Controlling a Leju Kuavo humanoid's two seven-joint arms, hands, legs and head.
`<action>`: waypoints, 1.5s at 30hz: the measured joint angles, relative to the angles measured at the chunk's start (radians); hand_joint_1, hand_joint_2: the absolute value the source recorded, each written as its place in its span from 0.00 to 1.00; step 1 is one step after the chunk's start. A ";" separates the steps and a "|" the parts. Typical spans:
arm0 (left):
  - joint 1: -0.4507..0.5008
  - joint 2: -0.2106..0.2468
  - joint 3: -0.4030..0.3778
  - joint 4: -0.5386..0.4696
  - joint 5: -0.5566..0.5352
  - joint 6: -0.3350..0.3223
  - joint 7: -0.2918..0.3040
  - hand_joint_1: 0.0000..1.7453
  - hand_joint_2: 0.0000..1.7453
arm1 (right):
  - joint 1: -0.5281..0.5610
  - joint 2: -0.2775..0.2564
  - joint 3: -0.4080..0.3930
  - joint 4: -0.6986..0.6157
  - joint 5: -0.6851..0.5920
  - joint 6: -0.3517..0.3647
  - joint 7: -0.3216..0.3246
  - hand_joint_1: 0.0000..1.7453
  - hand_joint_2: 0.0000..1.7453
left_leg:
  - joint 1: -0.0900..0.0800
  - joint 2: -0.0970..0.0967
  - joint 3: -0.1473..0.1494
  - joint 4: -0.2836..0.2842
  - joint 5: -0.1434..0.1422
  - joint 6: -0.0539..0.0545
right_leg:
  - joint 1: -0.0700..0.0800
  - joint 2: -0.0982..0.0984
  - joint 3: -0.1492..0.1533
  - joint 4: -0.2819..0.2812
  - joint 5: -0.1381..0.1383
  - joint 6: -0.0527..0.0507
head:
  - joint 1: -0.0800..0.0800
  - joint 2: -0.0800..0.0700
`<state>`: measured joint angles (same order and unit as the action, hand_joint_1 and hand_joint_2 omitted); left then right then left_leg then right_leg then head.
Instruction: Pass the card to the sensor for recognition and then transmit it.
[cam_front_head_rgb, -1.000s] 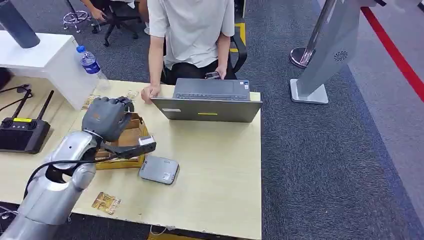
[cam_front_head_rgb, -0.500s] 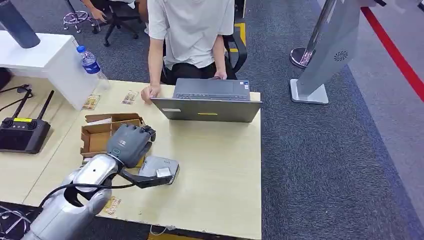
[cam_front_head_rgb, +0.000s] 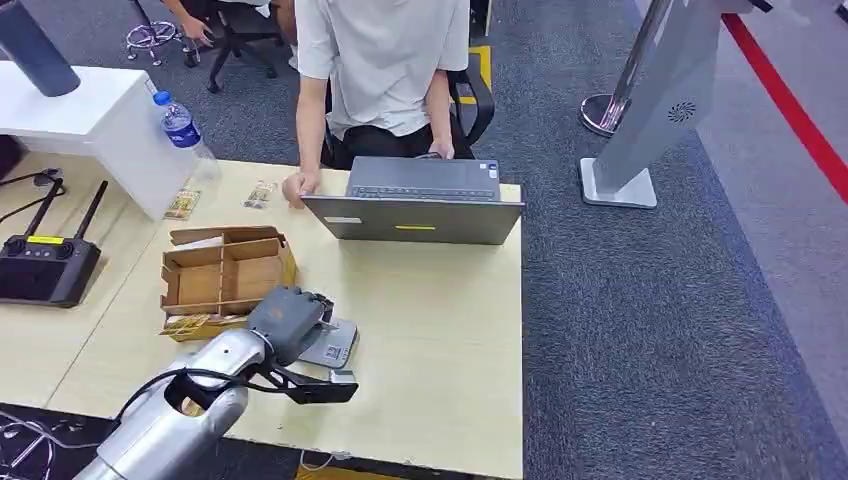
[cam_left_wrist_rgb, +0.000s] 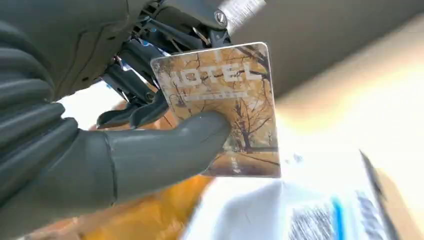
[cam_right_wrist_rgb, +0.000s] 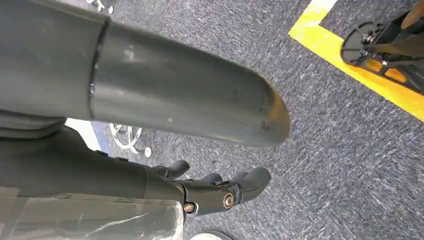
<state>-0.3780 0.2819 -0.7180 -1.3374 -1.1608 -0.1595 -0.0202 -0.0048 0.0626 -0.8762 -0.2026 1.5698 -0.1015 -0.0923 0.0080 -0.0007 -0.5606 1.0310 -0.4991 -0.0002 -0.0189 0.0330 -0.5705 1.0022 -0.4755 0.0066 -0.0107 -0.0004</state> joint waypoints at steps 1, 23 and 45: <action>-0.004 -0.003 -0.005 0.009 0.003 0.000 0.000 1.00 1.00 | -0.001 0.000 0.002 0.000 0.000 0.000 0.000 0.00 0.00 | 0.000 -0.001 0.000 0.000 0.000 0.000 | 0.000 -0.001 0.000 0.000 0.000 0.000 | 0.000 0.000; -0.192 0.042 0.272 -0.277 -0.158 0.208 0.098 1.00 1.00 | 0.017 -0.001 0.026 0.003 0.000 -0.006 -0.008 0.00 0.00 | 0.001 -0.003 -0.001 0.000 0.004 -0.002 | 0.000 -0.002 -0.001 0.001 0.001 0.000 | -0.001 0.000; -0.213 0.052 0.293 -0.238 -0.092 0.251 0.058 0.00 1.00 | 0.013 -0.005 0.064 0.005 -0.017 0.000 0.002 0.00 0.00 | 0.000 -0.003 -0.004 0.000 0.005 -0.001 | 0.000 -0.002 -0.003 0.001 0.002 0.000 | 0.000 0.000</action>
<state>-0.5915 0.3342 -0.4250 -1.5756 -1.2531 0.0920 0.0381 0.0081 0.0576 -0.8125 -0.1976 1.5526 -0.1011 -0.0900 0.0082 -0.0037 -0.5648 1.0307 -0.4945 -0.0014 -0.0188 0.0310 -0.5734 1.0032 -0.4735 0.0063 -0.0107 -0.0004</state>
